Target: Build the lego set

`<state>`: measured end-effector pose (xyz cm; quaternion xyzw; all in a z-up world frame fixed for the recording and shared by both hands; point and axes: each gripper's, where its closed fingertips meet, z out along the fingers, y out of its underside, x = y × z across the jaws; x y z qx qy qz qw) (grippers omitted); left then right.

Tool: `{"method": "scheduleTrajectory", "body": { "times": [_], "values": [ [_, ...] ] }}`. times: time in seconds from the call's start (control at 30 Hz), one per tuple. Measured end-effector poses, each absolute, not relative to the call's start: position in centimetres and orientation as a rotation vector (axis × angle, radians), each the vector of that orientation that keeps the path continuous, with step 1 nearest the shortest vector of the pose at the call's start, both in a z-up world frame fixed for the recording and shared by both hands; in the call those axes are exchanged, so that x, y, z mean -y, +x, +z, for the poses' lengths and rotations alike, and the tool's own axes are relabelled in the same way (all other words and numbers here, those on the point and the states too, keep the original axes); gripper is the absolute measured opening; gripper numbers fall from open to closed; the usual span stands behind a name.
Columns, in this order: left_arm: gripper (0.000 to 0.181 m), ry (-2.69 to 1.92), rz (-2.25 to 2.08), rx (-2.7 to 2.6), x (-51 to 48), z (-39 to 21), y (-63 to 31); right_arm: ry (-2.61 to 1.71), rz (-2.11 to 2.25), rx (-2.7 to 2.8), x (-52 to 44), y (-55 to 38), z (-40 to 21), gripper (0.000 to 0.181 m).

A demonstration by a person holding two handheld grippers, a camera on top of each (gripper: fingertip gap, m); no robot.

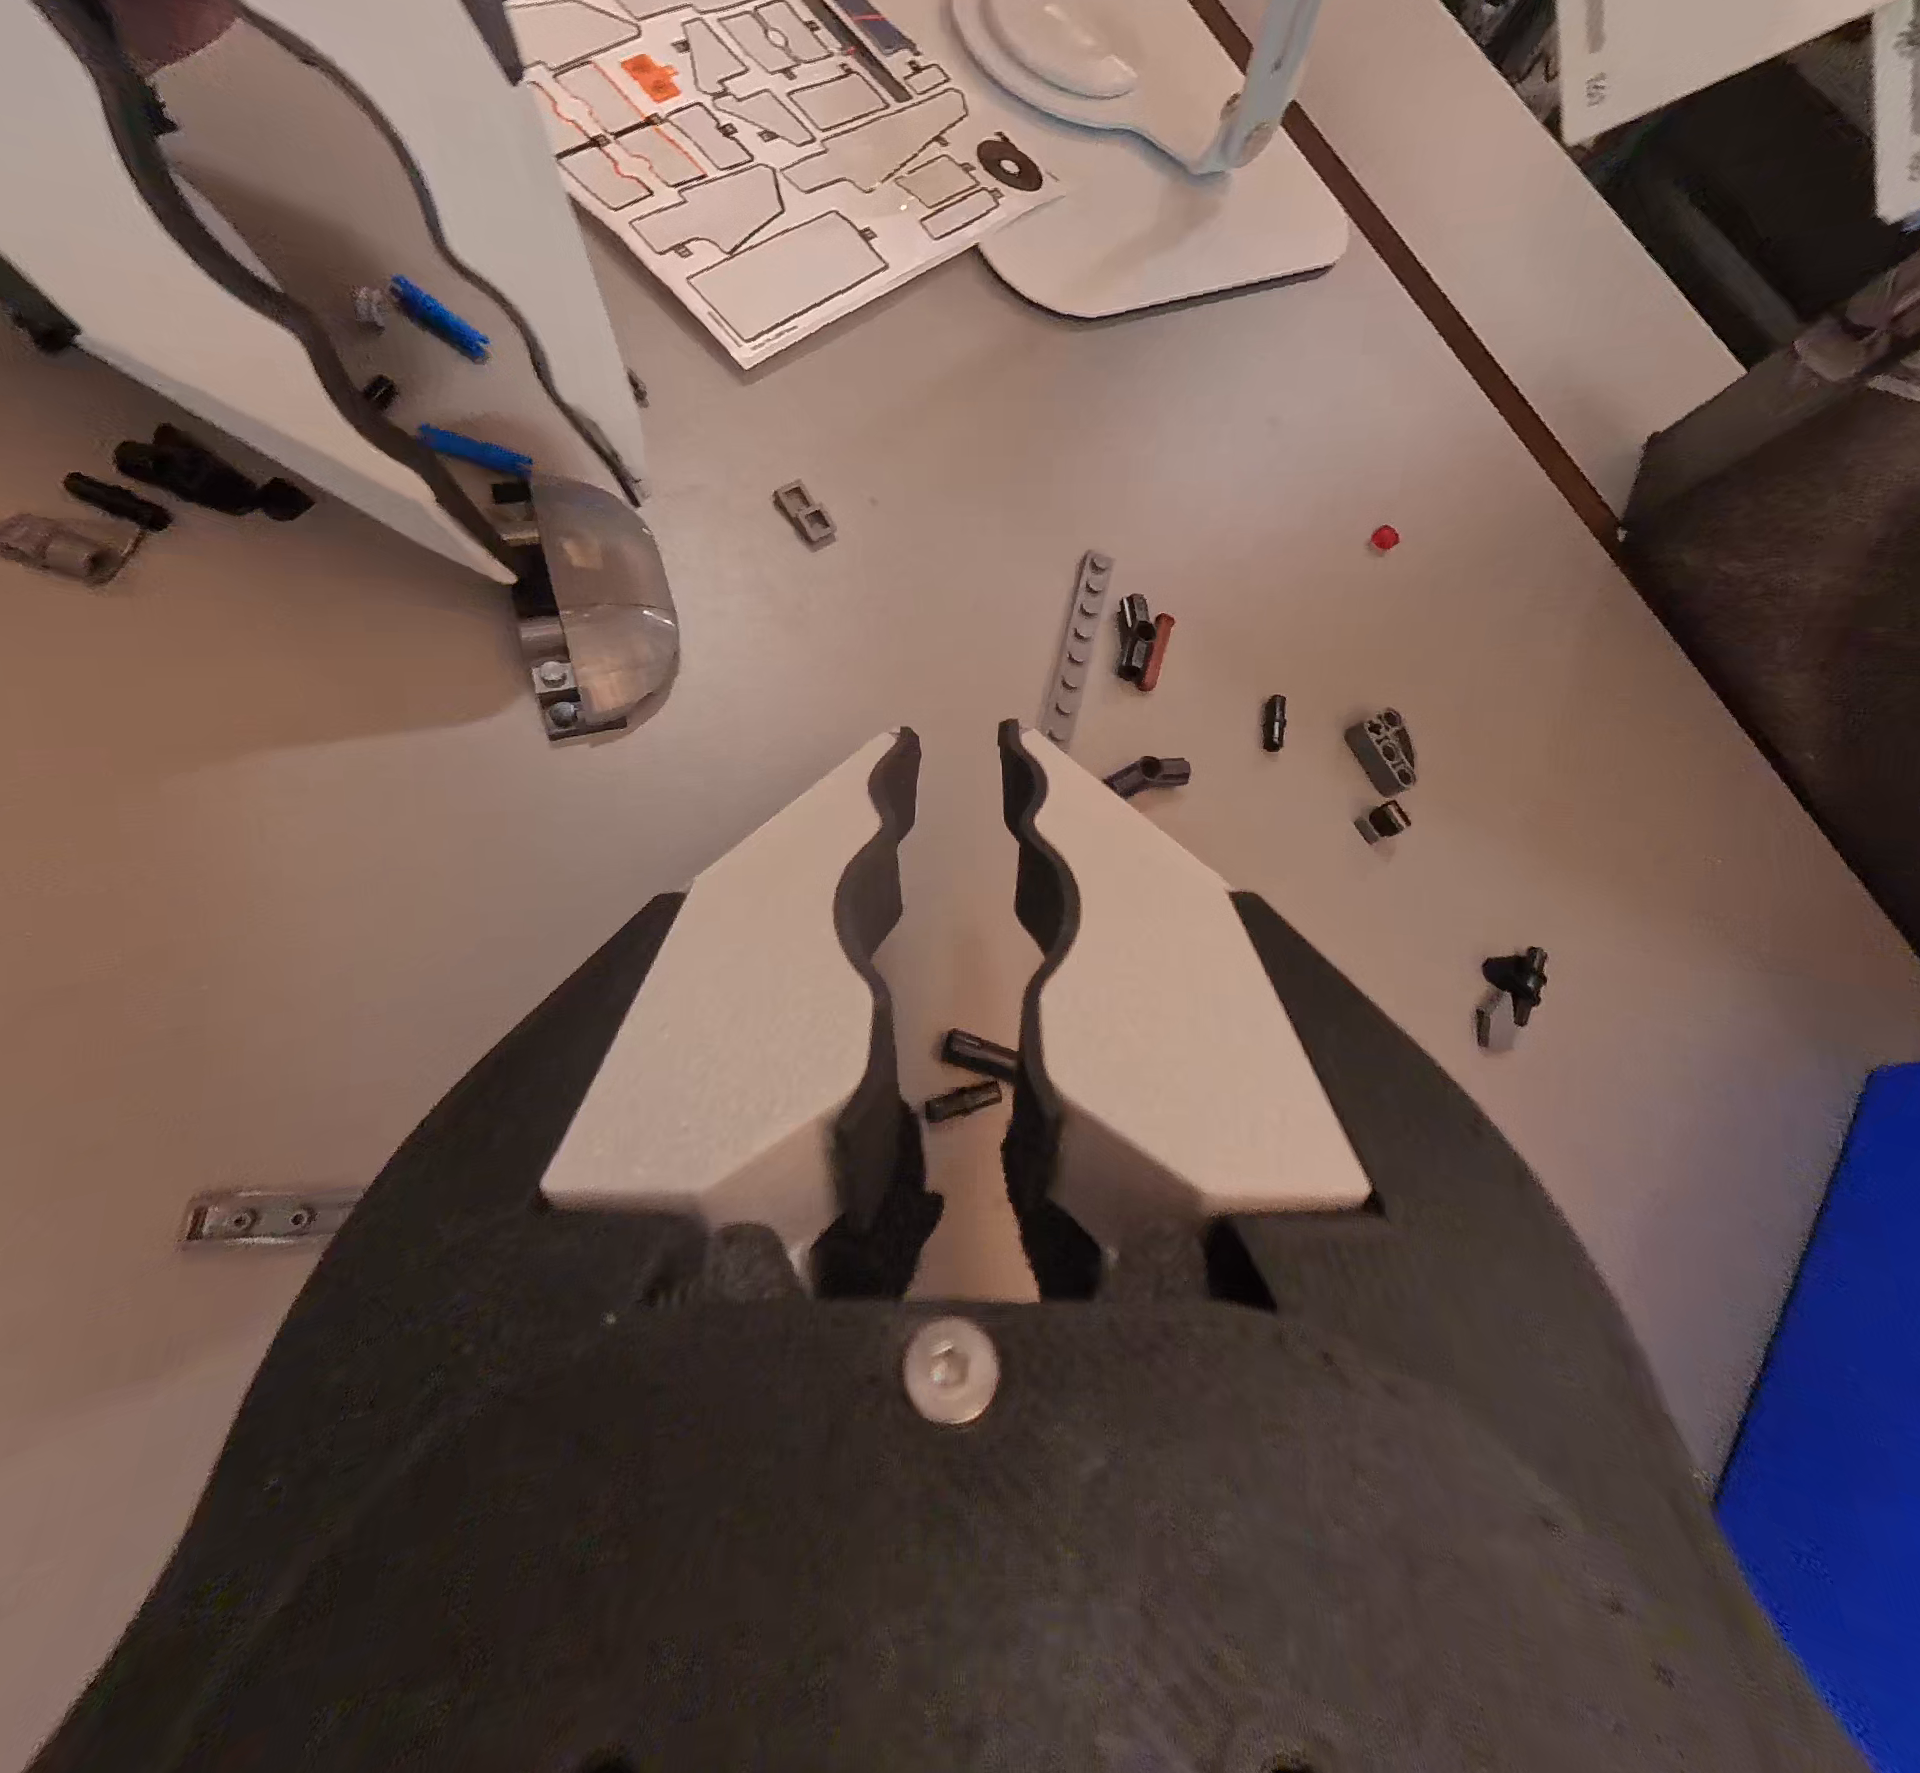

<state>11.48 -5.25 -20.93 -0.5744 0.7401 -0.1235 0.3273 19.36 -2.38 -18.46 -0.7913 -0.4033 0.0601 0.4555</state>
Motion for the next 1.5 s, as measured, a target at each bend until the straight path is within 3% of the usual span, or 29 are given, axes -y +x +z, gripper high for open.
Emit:
{"method": "scheduleTrajectory", "body": {
  "times": [0.97, 1.33, 1.4, 1.5],
  "values": [
    [0.02, -1.561, -0.385, -1.797, 3.1, -20.5, 11.9, -1.936, 0.146, 0.822, 0.5, 19.6, -16.4, 0.02],
    [0.02, -1.603, -0.447, -1.691, 1.9, -19.3, 11.3, -1.823, 0.072, 0.411, 0.6, 28.0, -10.8, 0.024],
    [0.02, -1.613, -0.452, -1.657, 1.4, -19.0, 11.2, -1.823, 0.11, 0.322, 0.9, 29.7, -10.4, 0.034],
    [0.02, -1.637, -0.462, -1.617, 0.7, -18.8, 11.0, -1.849, 0.157, 0.29, 1.3, 30.8, -10.9, 0.031]
  ]
}}
